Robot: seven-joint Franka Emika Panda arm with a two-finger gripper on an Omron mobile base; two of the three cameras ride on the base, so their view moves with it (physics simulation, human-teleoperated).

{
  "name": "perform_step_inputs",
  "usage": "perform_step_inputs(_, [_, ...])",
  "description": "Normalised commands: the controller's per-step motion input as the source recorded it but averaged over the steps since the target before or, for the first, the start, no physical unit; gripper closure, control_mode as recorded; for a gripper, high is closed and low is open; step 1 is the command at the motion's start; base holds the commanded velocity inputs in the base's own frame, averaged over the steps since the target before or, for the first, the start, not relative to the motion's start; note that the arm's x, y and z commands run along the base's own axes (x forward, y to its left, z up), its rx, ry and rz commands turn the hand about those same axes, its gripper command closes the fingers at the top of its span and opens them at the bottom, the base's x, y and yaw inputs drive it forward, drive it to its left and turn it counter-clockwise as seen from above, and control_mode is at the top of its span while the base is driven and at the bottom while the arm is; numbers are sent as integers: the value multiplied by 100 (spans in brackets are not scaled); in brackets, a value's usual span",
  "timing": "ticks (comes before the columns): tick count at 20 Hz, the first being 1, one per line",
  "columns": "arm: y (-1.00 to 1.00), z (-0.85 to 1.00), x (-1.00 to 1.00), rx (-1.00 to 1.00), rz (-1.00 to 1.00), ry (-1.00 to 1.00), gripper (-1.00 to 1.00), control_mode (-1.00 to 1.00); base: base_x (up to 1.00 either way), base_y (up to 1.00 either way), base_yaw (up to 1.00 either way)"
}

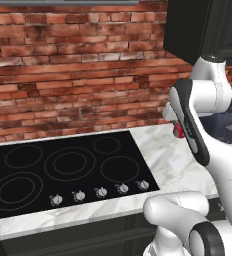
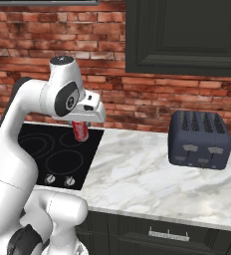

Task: Four empty soda cans are scattered around the kitchen. Gather all the cans and cluster them next to the stove for recycling.

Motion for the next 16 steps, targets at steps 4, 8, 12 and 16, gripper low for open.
perform_step_inputs(4, [7, -49, 73, 0, 1, 0, 100, -100, 0, 0, 0])
perform_step_inputs(8, [1, -48, 68, 0, 0, 0, 100, -100, 0, 0, 0])
perform_step_inputs(12, [0, -40, 69, 0, 0, 0, 100, -100, 0, 0, 0])
perform_step_inputs(16, [0, -31, 55, 0, 0, 0, 100, -100, 0, 0, 0])
